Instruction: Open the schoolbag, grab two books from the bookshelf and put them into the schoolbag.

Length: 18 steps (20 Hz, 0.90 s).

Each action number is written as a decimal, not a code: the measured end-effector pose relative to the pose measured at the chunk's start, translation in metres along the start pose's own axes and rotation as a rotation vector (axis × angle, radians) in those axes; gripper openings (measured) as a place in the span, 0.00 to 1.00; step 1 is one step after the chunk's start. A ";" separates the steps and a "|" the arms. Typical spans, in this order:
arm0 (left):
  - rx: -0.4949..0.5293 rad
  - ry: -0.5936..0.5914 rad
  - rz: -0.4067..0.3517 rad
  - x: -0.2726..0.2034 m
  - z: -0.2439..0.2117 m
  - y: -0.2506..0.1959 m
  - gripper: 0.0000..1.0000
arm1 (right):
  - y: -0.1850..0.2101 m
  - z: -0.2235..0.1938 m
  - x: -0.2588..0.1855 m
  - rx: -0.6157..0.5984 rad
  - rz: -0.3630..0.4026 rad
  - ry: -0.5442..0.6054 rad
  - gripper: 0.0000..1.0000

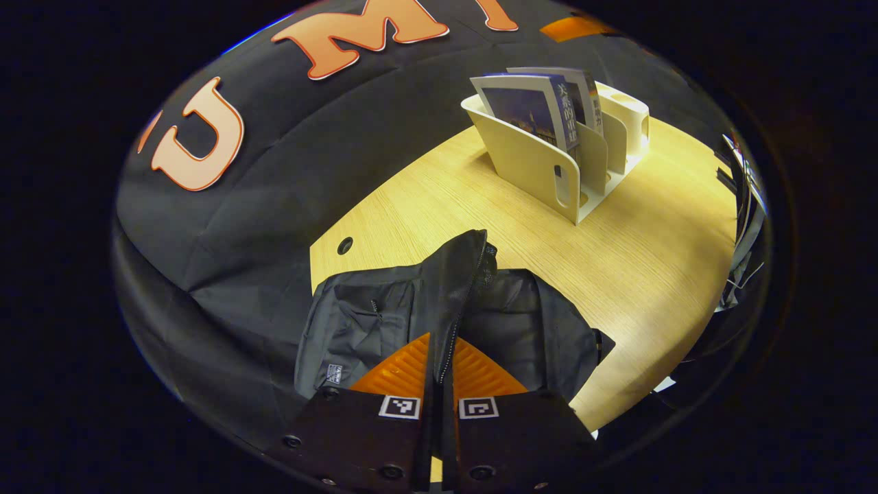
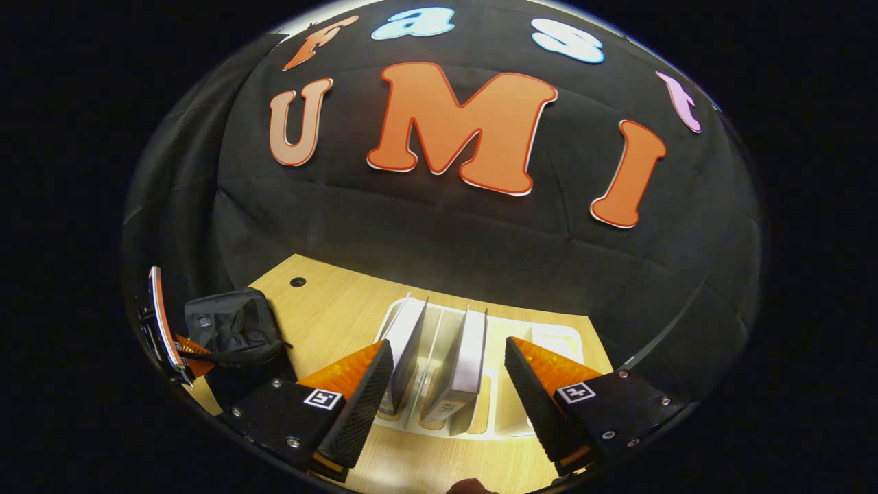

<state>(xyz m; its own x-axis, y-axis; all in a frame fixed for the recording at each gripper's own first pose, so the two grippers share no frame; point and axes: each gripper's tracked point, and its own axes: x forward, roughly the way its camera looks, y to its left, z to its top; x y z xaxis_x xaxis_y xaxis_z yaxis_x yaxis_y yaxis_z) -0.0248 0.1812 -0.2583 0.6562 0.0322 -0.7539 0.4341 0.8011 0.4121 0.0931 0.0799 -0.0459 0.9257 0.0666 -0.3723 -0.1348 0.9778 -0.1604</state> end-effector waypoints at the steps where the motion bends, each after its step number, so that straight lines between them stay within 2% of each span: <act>1: -0.004 0.000 -0.021 -0.004 0.003 0.005 0.07 | 0.006 0.000 0.005 -0.008 0.017 0.027 0.98; 5: 0.015 -0.024 -0.069 -0.016 0.019 0.034 0.06 | 0.025 0.003 0.024 -0.002 0.073 0.139 0.98; 10: 0.012 -0.009 -0.188 -0.027 0.034 0.058 0.07 | 0.034 0.008 0.048 -0.010 0.084 0.228 0.98; 12: 0.014 0.010 -0.222 -0.026 0.037 0.066 0.06 | 0.040 0.001 0.058 -0.005 0.108 0.297 0.98; 16: -0.028 0.050 -0.316 -0.025 0.043 0.071 0.05 | 0.052 -0.020 0.083 0.067 0.151 0.465 0.99; 18: -0.028 0.063 -0.329 -0.024 0.046 0.078 0.05 | 0.057 -0.024 0.092 0.102 0.173 0.522 0.99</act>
<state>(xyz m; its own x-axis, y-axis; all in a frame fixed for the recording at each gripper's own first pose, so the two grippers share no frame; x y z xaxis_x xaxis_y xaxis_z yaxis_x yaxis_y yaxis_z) 0.0218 0.2153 -0.1851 0.4442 -0.1945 -0.8746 0.5984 0.7909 0.1280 0.1619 0.1365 -0.1114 0.5922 0.1458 -0.7925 -0.2100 0.9774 0.0229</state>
